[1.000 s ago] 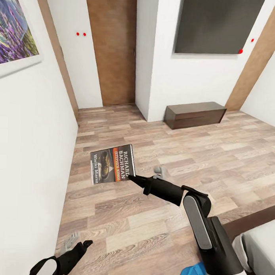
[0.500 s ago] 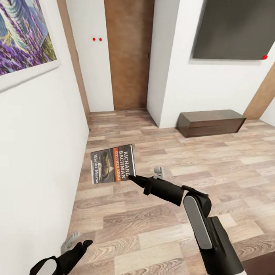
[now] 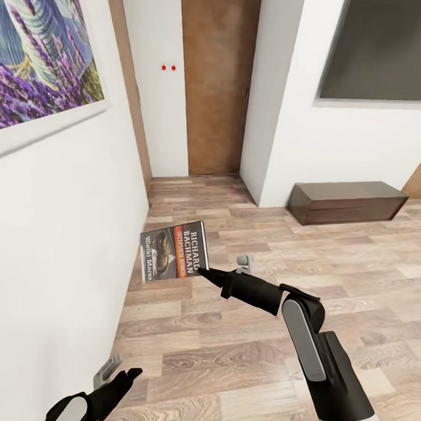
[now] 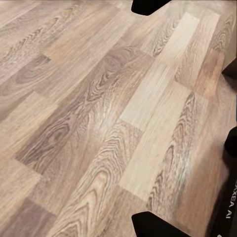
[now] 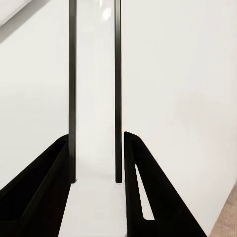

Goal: In the bedroom, move the book from the bed onto either nightstand, and place the two sandals side by side next to the bed.

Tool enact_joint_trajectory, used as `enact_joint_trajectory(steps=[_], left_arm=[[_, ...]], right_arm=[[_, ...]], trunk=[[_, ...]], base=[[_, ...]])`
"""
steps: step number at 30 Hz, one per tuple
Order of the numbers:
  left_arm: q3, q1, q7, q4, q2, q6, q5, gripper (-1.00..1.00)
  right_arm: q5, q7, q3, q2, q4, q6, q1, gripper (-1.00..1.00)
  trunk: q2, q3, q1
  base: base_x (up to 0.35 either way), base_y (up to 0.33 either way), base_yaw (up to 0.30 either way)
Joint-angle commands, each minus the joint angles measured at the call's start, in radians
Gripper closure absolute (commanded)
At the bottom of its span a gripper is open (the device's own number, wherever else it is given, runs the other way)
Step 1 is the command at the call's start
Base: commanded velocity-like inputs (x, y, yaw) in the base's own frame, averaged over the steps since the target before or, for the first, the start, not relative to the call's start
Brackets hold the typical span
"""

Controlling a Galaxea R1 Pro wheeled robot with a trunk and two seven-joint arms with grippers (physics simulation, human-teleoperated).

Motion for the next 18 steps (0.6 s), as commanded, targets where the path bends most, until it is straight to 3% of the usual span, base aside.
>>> enact_joint_trajectory(steps=[1, 18], left_arm=[[-0.003, 0.000, 0.010, -0.002, 0.001, 0.001, 0.010, -1.00], [-0.003, 0.000, 0.008, -0.002, 0.001, -0.001, 0.010, -1.00]], right_arm=[[-0.009, 0.002, -0.001, 0.000, -0.001, 0.007, -0.001, 1.00], [-0.009, 0.002, -0.002, -0.001, -0.001, 0.007, -0.001, 1.00]], trunk=[[0.000, 0.001, 0.001], [0.000, 0.025, 0.001]], base=[[0.328, -0.118, 0.157], [0.328, -0.077, 0.157]])
